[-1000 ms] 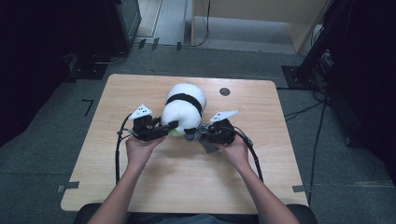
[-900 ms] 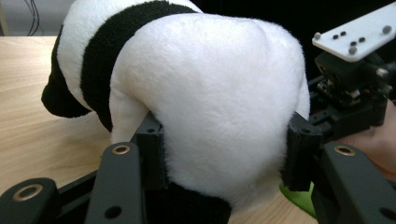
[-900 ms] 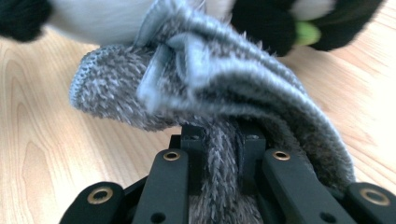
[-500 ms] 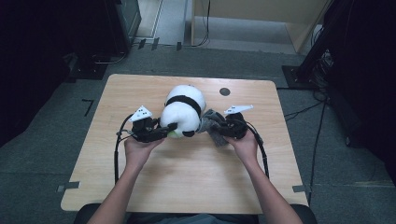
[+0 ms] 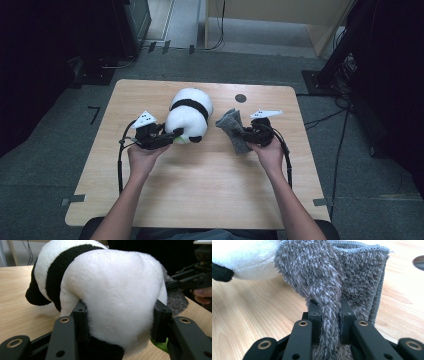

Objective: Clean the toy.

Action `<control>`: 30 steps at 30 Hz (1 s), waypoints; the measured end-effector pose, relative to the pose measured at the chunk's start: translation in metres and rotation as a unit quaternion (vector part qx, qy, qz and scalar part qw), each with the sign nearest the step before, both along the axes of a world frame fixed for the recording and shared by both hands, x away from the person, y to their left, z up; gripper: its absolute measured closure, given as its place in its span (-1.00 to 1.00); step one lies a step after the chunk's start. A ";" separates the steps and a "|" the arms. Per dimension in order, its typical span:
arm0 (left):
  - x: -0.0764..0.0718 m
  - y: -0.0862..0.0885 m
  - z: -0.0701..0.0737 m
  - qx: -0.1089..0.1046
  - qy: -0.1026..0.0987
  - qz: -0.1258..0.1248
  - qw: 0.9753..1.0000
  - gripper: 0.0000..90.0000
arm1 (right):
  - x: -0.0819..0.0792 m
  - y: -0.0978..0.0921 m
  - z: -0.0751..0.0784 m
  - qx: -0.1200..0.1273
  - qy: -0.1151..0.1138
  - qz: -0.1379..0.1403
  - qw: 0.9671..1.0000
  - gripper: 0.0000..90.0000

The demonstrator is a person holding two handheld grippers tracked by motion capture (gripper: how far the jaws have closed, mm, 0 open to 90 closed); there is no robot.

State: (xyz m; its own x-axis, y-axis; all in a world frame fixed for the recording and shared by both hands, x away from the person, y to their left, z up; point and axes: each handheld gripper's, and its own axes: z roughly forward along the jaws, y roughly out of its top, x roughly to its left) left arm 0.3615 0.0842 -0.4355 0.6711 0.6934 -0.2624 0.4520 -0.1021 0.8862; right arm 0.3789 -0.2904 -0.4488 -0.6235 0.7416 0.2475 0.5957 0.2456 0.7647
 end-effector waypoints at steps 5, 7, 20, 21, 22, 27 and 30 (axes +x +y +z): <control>0.006 0.007 -0.003 0.002 0.002 0.013 1.000 0.03 | 0.001 -0.010 0.002 0.005 -0.005 -0.015 1.000 0.73; 0.009 0.010 -0.004 0.003 0.004 0.020 1.000 0.03 | 0.001 -0.014 0.001 0.004 -0.005 -0.023 1.000 0.72; 0.016 0.031 -0.008 0.000 0.009 0.041 0.999 0.03 | 0.007 -0.041 -0.003 0.002 -0.002 -0.065 0.998 0.72; 0.016 0.033 -0.008 0.000 0.008 0.042 0.999 0.03 | 0.008 -0.044 -0.004 0.000 0.000 -0.070 0.998 0.72; 0.016 0.033 -0.009 0.001 0.008 0.043 0.999 0.02 | 0.009 -0.046 -0.005 0.000 0.002 -0.074 0.997 0.72; 0.019 0.040 -0.012 -0.003 0.006 0.047 0.999 0.02 | 0.012 -0.056 -0.010 0.001 0.010 -0.089 0.996 0.72; 0.021 0.045 -0.016 -0.007 0.008 0.052 0.999 0.02 | 0.013 -0.061 -0.012 0.000 0.013 -0.098 0.995 0.72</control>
